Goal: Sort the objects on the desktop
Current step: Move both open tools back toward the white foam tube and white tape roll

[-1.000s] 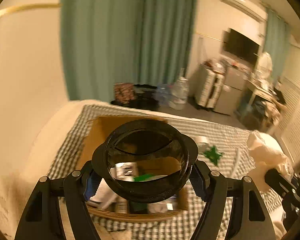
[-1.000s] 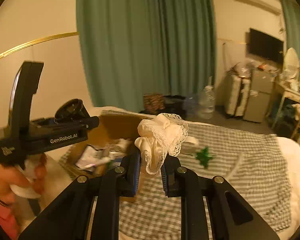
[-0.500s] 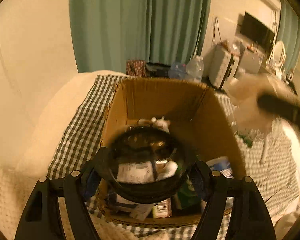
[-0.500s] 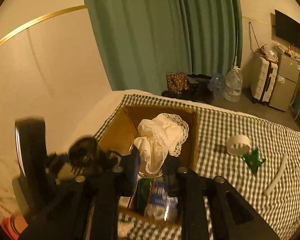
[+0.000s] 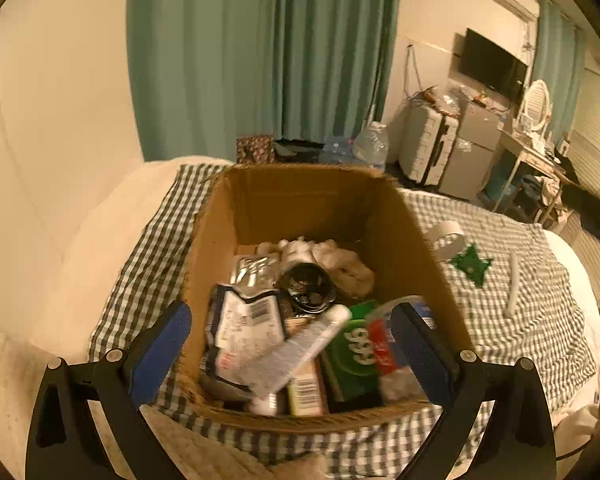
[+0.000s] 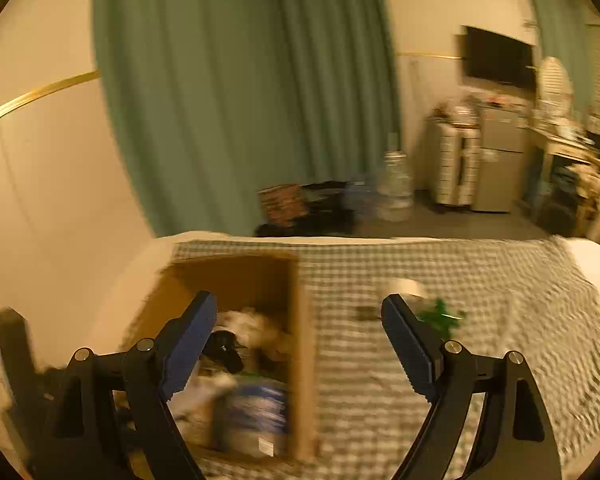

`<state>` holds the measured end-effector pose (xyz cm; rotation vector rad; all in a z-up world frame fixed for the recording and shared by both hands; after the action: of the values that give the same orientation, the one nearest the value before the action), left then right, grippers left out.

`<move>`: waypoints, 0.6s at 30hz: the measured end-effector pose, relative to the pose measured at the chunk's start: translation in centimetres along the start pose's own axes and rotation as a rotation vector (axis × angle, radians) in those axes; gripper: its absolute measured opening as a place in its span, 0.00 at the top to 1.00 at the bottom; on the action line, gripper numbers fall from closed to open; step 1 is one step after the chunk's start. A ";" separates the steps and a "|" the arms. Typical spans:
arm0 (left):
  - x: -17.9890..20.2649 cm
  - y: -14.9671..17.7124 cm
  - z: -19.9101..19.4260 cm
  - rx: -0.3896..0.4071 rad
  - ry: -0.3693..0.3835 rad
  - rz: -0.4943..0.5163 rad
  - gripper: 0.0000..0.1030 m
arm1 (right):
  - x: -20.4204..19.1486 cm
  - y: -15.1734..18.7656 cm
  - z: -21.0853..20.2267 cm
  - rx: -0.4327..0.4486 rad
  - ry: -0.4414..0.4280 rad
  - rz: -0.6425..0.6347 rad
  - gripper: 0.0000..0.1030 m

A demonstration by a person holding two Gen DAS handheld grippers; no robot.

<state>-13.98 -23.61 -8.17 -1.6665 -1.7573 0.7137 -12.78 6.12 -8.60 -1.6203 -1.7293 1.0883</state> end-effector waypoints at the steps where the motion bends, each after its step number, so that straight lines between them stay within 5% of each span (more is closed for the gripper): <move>1: 0.6 0.0 -0.3 0.008 0.006 0.004 0.00 | 2.0 0.7 -1.0 0.005 0.025 0.013 0.18; 9: 8.8 2.3 -1.2 -0.006 0.099 0.002 0.00 | 15.8 5.4 -5.2 -0.028 0.148 0.167 0.18; 18: 17.6 3.9 3.7 -0.048 0.073 0.037 0.00 | 23.1 9.6 -2.3 -0.072 0.164 0.239 0.18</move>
<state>-14.50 -5.74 -12.45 -1.7396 -1.7090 0.6235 -8.85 28.80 -18.71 -1.9425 -1.5132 0.9766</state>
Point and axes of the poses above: each gripper's, at about its wrist camera, not at the fingertips, and z roughly the way its jaws point, x to its right, y to its underside, the point moved 6 cm from there along z, roughly the way its jaws point
